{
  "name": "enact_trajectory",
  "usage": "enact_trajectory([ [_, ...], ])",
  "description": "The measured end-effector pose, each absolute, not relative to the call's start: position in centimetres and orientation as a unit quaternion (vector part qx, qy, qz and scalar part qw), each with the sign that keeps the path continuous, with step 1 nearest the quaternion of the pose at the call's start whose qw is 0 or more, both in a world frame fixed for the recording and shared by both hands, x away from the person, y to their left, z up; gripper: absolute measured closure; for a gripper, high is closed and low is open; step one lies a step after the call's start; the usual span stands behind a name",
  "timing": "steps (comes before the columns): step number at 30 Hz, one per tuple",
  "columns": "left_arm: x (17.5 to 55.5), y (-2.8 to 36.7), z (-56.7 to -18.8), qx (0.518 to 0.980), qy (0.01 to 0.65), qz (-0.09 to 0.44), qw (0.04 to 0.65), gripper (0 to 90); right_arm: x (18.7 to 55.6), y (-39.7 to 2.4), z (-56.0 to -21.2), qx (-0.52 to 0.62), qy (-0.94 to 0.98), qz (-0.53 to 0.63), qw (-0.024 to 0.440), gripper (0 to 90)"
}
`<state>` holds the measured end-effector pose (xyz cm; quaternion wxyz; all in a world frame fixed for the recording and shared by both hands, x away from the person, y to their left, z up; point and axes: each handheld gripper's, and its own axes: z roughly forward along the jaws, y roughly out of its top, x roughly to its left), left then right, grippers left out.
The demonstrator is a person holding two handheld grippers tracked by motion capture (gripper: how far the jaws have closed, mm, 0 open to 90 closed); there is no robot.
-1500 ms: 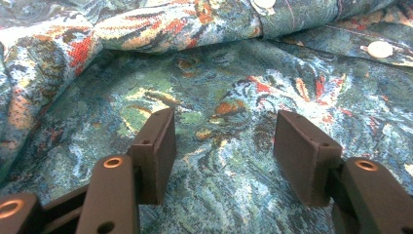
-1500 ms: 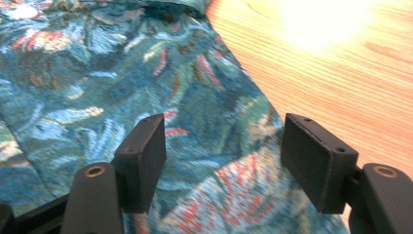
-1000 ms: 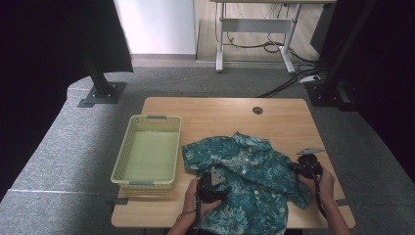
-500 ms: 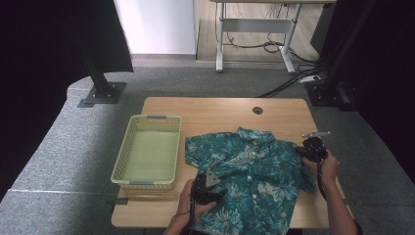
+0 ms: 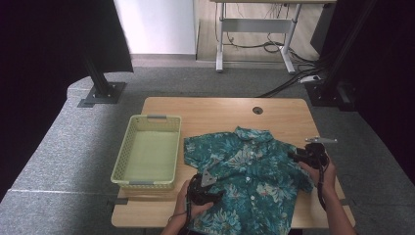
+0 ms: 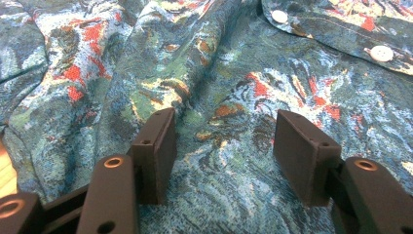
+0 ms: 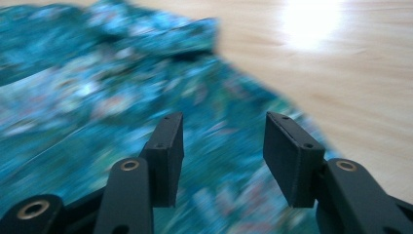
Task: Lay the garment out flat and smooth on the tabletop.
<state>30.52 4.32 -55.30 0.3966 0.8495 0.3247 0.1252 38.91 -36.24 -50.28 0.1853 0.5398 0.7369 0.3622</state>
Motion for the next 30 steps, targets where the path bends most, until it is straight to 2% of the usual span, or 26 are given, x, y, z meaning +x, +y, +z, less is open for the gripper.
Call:
enact_trajectory([
  [2, 30.5, 4.3, -55.3, 0.85, 0.325, 0.127, 0.395, 41.4, 38.2, -35.9, -50.2, 0.532, 0.743, 0.364, 0.181, 47.7],
  [7, 30.2, 3.9, -55.3, 0.854, 0.319, 0.146, 0.384, 41.2, 33.5, -33.5, -50.6, 0.508, 0.768, 0.361, 0.151, 45.3],
  [16, 30.2, 3.8, -55.3, 0.852, 0.324, 0.148, 0.383, 41.2, 27.9, -30.0, -52.9, 0.49, 0.792, 0.336, 0.142, 44.1],
  [19, 30.2, 3.7, -55.3, 0.852, 0.325, 0.149, 0.382, 41.2, 27.5, -29.3, -53.5, 0.48, 0.802, 0.323, 0.147, 43.2],
  [21, 30.2, 3.8, -55.3, 0.851, 0.326, 0.149, 0.383, 41.2, 27.4, -28.8, -54.4, 0.468, 0.812, 0.303, 0.171, 41.7],
  [30, 29.4, 4.4, -55.3, 0.848, 0.334, 0.149, 0.384, 41.2, 29.2, -30.4, -54.5, 0.439, 0.825, 0.317, 0.162, 42.1],
])
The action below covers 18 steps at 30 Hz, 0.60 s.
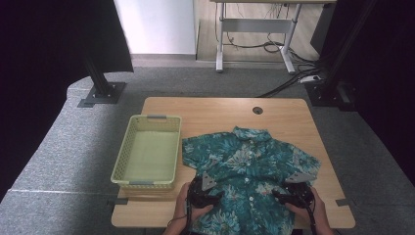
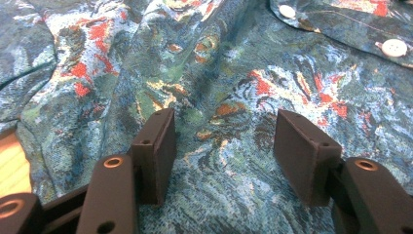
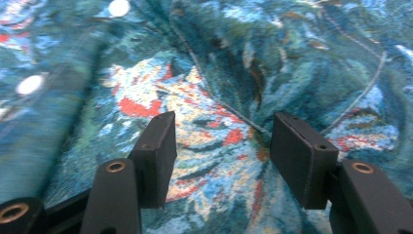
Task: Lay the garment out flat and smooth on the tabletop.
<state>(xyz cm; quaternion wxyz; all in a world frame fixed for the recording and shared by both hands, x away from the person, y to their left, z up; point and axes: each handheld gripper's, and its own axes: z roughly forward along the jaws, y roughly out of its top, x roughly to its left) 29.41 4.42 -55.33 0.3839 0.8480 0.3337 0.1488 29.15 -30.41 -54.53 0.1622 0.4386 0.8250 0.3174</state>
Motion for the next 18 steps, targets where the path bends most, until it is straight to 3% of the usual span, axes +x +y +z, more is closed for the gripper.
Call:
enact_trajectory([
  [8, 27.7, 5.3, -55.3, 0.844, 0.339, 0.129, 0.395, 40.2, 30.0, -31.8, -54.2, 0.397, 0.853, 0.31, 0.138, 41.9],
  [16, 27.6, 4.9, -55.1, 0.842, 0.349, 0.107, 0.396, 38.1, 29.0, -32.4, -54.3, 0.42, 0.841, 0.306, 0.152, 39.9],
  [18, 28.3, 4.5, -55.0, 0.84, 0.357, 0.113, 0.393, 36.6, 28.8, -32.1, -54.0, 0.427, 0.838, 0.294, 0.173, 40.0],
])
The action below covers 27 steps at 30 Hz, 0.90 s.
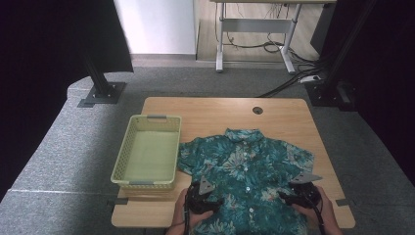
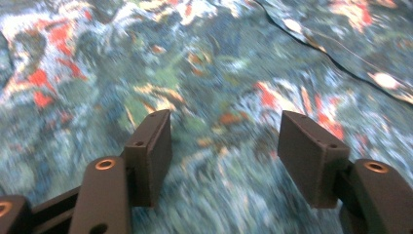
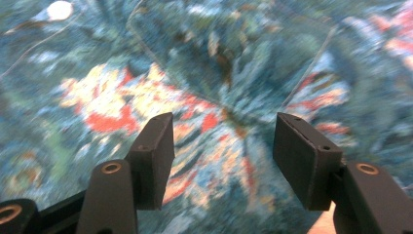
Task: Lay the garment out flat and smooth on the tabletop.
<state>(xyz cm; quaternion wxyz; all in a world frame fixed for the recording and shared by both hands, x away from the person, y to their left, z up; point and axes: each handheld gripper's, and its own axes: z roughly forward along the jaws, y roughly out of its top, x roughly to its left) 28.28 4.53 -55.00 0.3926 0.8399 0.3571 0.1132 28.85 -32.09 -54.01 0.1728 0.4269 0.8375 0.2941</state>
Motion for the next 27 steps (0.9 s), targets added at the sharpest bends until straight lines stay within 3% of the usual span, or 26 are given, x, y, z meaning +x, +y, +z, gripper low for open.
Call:
enact_trajectory([
  [11, 32.1, 3.8, -55.2, 0.824, 0.385, 0.133, 0.395, 36.2, 30.9, -26.6, -53.8, 0.477, 0.789, 0.338, 0.191, 35.8],
  [19, 31.6, 3.9, -55.3, 0.833, 0.367, 0.134, 0.393, 33.8, 31.0, -25.1, -54.9, 0.493, 0.784, 0.327, 0.189, 34.6],
  [27, 30.7, 4.0, -55.3, 0.838, 0.359, 0.142, 0.386, 33.7, 29.3, -24.9, -55.5, 0.498, 0.766, 0.343, 0.217, 35.8],
])
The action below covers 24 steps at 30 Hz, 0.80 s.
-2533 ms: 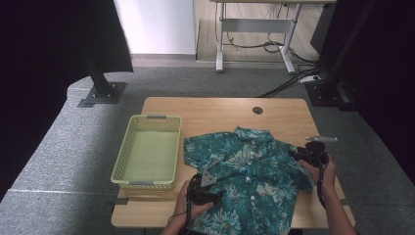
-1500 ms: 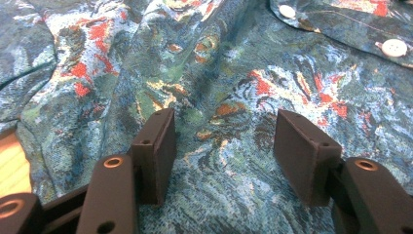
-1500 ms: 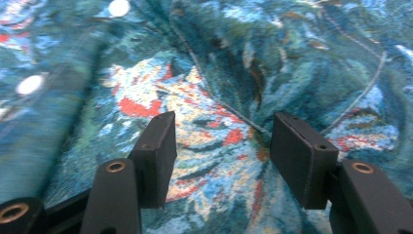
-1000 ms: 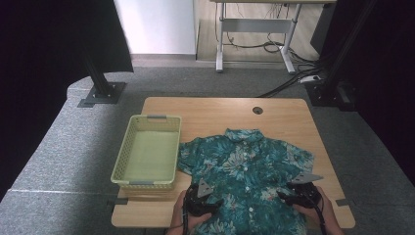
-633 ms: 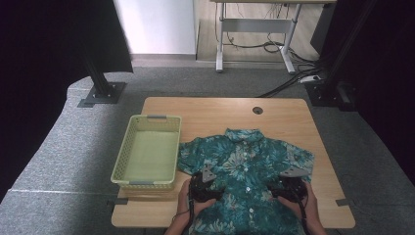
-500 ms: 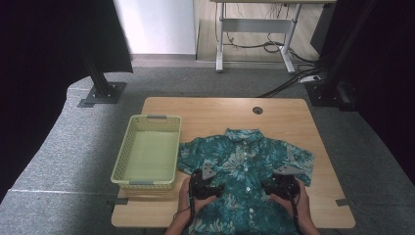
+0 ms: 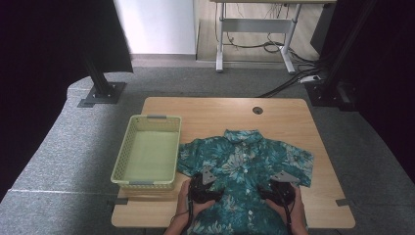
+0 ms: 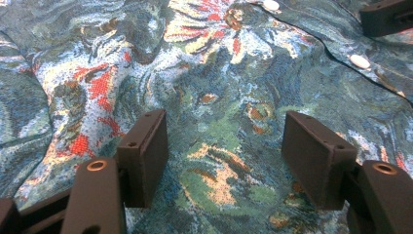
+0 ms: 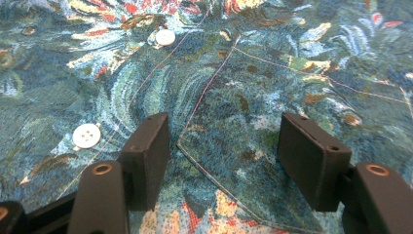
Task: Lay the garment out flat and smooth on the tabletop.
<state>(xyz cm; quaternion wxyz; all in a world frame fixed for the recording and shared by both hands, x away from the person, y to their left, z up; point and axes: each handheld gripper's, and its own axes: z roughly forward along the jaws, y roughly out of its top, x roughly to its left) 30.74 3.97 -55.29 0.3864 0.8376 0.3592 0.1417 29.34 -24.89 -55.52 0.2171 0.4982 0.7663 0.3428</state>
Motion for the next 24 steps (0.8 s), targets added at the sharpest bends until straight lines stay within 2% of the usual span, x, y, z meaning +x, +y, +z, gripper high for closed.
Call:
enact_trajectory([
  [14, 27.7, 3.3, -55.3, 0.84, 0.355, 0.146, 0.383, 33.8, 26.2, -26.7, -55.7, 0.47, 0.781, 0.356, 0.206, 36.2],
  [24, 27.7, 3.5, -55.3, 0.84, 0.353, 0.137, 0.388, 32.3, 25.9, -26.9, -55.6, 0.471, 0.782, 0.353, 0.207, 35.6],
])
